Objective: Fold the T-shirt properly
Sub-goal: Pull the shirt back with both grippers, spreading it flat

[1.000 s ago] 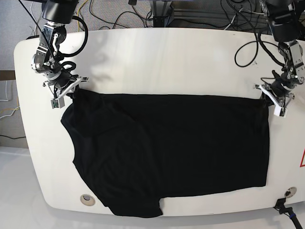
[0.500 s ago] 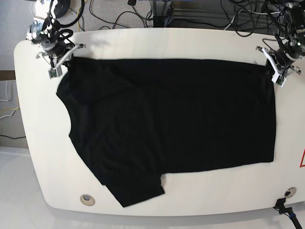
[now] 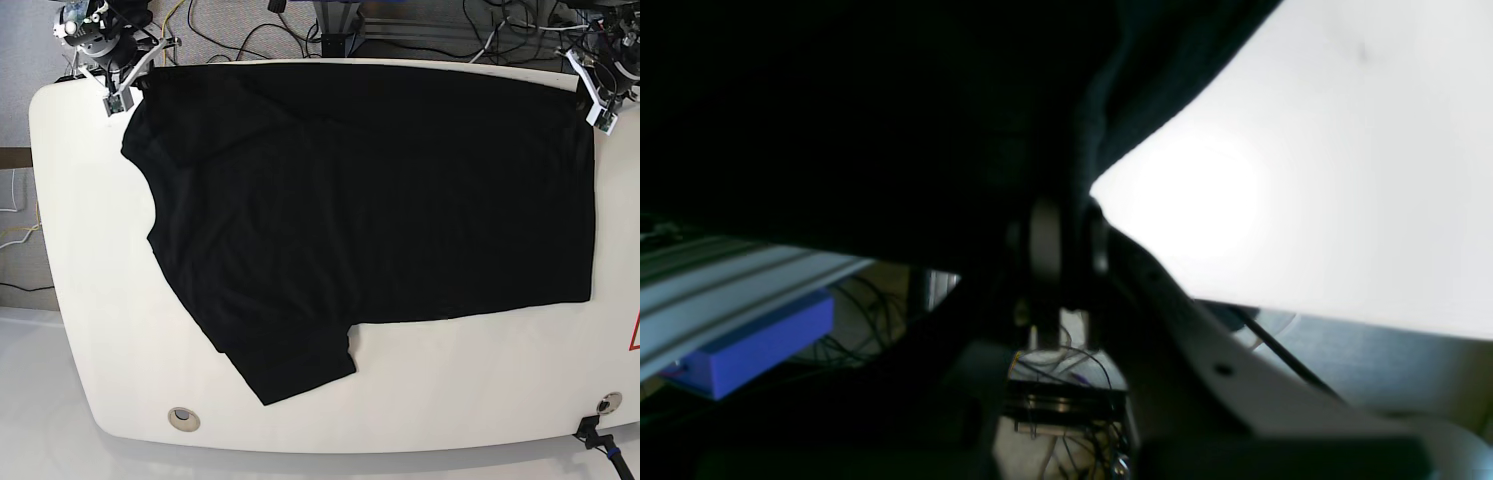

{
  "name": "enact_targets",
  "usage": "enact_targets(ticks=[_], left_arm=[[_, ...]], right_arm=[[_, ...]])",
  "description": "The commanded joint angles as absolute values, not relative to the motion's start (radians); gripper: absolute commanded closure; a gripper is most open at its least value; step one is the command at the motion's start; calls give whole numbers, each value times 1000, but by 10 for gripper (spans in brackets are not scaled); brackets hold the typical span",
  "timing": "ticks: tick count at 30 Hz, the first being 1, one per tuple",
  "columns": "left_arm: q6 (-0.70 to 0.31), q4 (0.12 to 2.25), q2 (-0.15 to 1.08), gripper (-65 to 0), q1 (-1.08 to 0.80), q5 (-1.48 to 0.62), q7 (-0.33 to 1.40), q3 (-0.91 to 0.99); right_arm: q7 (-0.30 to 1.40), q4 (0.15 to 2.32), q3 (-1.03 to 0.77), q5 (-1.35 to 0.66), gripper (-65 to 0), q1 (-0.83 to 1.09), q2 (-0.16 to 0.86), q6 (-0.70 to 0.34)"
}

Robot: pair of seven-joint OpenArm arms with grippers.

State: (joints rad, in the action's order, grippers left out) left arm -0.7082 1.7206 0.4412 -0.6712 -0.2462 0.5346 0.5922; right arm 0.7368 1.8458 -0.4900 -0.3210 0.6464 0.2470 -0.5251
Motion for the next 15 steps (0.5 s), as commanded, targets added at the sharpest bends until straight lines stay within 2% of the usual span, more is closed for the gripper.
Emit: enact_targets(ticks=[1,11,13,15], left_arm=[[-698,1738,440,0,-685,-248,521,605],[-698,1736,424,0,-685,-243,530,601],[-698,1735,426,0,-682,-242,545,601],[-698,1735,426,-126,-680,-242,562,602]], right_arm=[[742,1868,-498,-312,0,653,260,-521],[742,1870,-498,-312,0,662,234,-518],[742,1870,-498,-312,-92,662,234,-516],[742,1870,-498,-312,-195,662,234,-518]])
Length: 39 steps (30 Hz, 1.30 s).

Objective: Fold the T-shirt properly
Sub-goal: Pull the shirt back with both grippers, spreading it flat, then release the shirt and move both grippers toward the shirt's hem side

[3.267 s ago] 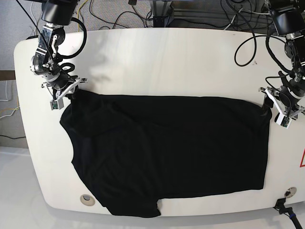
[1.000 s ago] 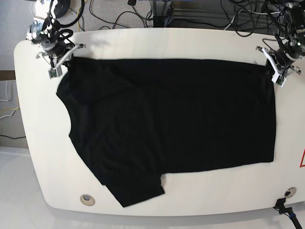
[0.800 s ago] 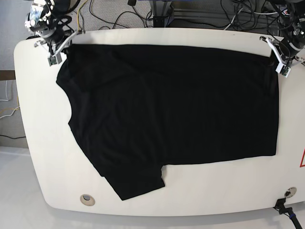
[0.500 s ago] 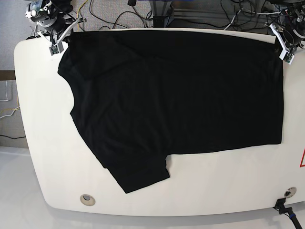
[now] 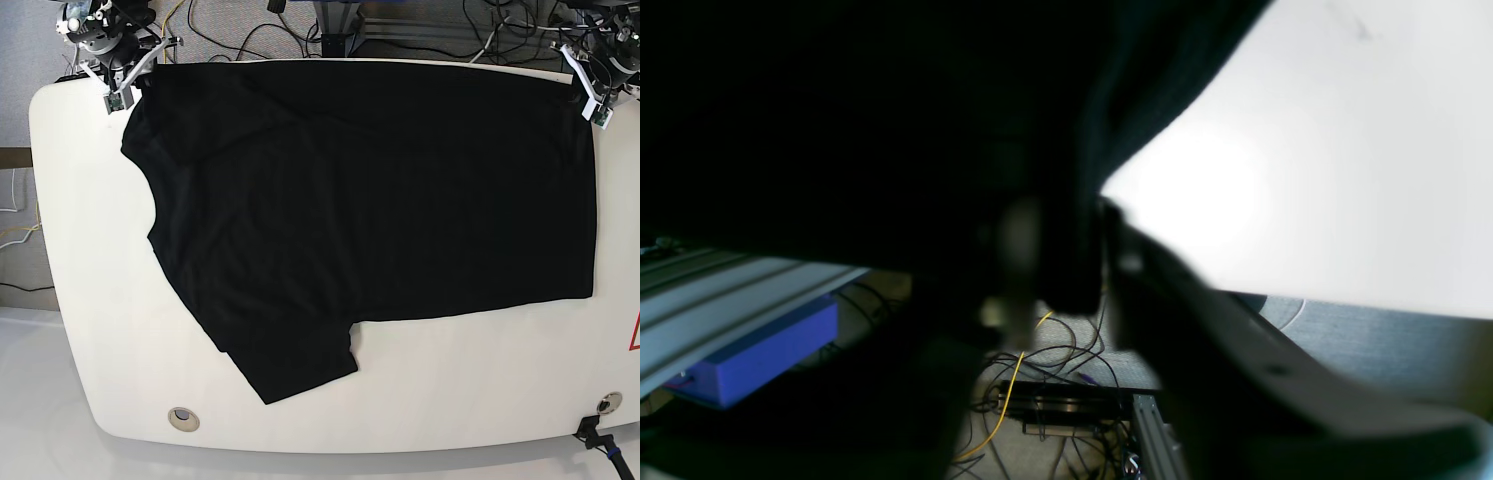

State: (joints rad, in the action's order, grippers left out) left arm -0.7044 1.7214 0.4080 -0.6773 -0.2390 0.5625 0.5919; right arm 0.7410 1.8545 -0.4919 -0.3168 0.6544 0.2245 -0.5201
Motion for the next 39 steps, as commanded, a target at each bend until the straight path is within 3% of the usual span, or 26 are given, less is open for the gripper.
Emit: enact_targets(ticks=[1,2,4,7,11,20,28,32,39], left_arm=[[-698,1735,427,-207,-679,-240,562,604],[-698,1735,438,-268,-679,-240,562,604],[-698,1732,461,-321,-680,-240,564,604],[-698,1735,492,-324,-680,-243,564,605],[-698,1753,526,-324,-661,-249,564,648],[-698,1744,518,-324,-302,-242,667,679],[-698,1494,518,-324,45,-240,668,495],[-698,1299,522,-324,209,-217,659,455],[-698,952,521,-324,430,-91,489,403]], right_arm=[[742,1876,-498,-312,-239,662,234,-518],[742,1886,-498,-312,-275,664,236,-518],[742,1916,-498,-312,-326,668,236,-518],[742,1951,-498,-312,-375,670,236,-518],[742,1992,-510,-312,-382,664,239,-518],[742,1991,-527,-306,-383,449,242,-519],[842,1890,-447,-303,-382,119,272,-516],[835,1721,-369,-295,-380,-48,294,-512],[704,1372,-249,-137,-380,-315,263,-518]])
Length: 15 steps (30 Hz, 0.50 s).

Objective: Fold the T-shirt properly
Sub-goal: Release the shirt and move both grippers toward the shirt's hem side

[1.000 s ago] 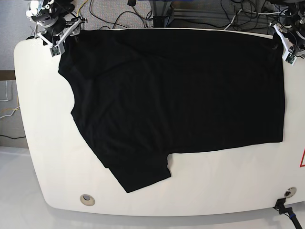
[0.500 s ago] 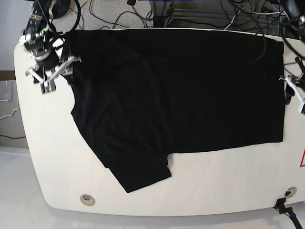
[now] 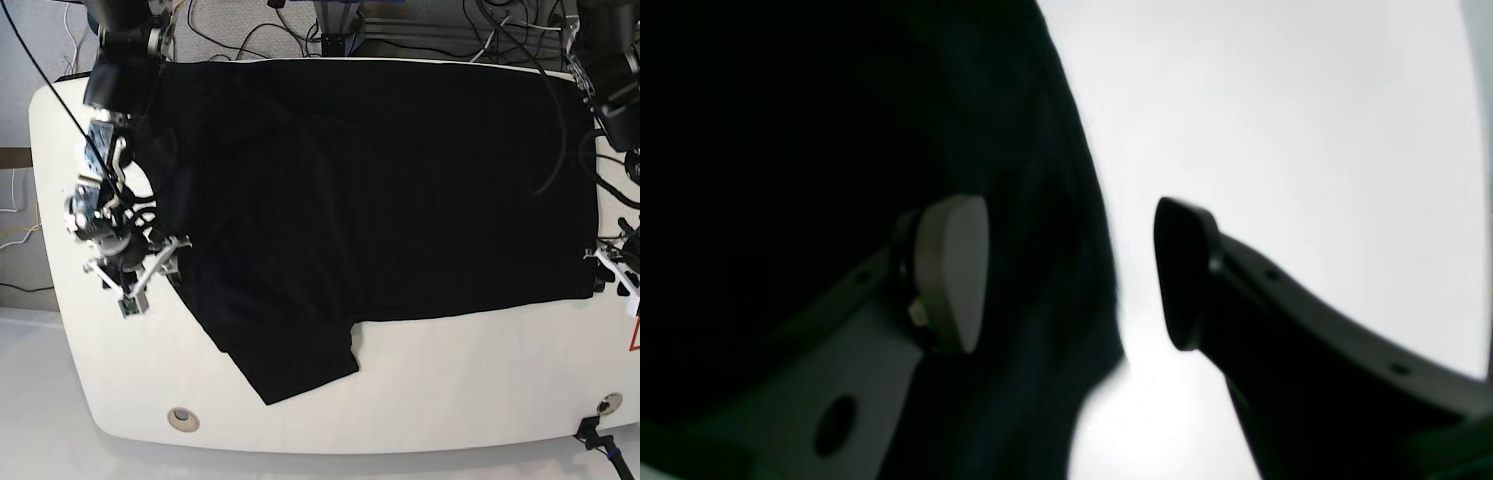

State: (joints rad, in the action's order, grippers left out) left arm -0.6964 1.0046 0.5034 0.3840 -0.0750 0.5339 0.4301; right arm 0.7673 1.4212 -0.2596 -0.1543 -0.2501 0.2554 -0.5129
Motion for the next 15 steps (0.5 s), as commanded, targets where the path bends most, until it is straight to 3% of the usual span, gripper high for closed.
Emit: enact_targets(ticks=[1,15], left_arm=[[-698,912,524,-324,447,-91,467,387],[-698,547,559,-324,545,-91,236,314]], right_arm=[[682,1331,-240,-131,-380,-341,263,-518],[349,641,-219,-79,-381,-720,278,-512]])
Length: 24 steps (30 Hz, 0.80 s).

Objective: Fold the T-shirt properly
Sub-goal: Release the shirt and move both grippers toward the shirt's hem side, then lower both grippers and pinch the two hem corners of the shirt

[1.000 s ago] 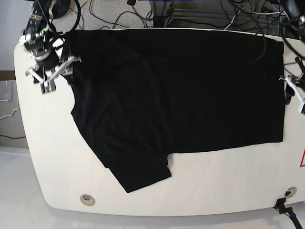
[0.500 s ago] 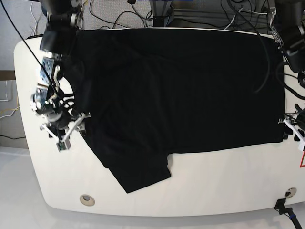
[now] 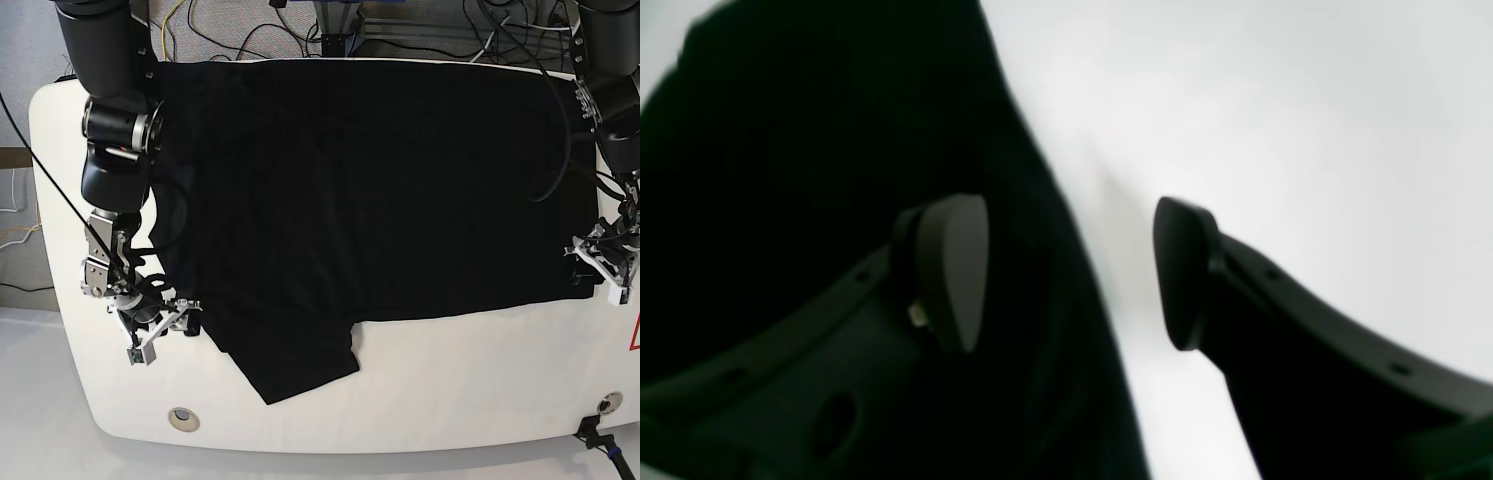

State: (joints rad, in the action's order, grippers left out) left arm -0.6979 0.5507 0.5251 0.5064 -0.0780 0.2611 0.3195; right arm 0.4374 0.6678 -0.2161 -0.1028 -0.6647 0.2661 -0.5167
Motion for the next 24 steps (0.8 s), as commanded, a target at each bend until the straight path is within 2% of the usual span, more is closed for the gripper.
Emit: enact_targets(ticks=[1,6,14,24], left_arm=[[-698,535,559,-324,553,-91,229,312],[-698,529,565,-324,555,-91,220,312],[-698,529,576,-324,549,-93,220,312],[-698,529,595,-324,549,-93,220,317]], right_arm=[[323,599,-219,-58,-382,-737,277,-512],[245,472,-219,-27,-381,-759,277,-509],[243,473,-219,-27,-380,-670,275,-510],[245,476,-220,-27,-378,-651,202,-513]])
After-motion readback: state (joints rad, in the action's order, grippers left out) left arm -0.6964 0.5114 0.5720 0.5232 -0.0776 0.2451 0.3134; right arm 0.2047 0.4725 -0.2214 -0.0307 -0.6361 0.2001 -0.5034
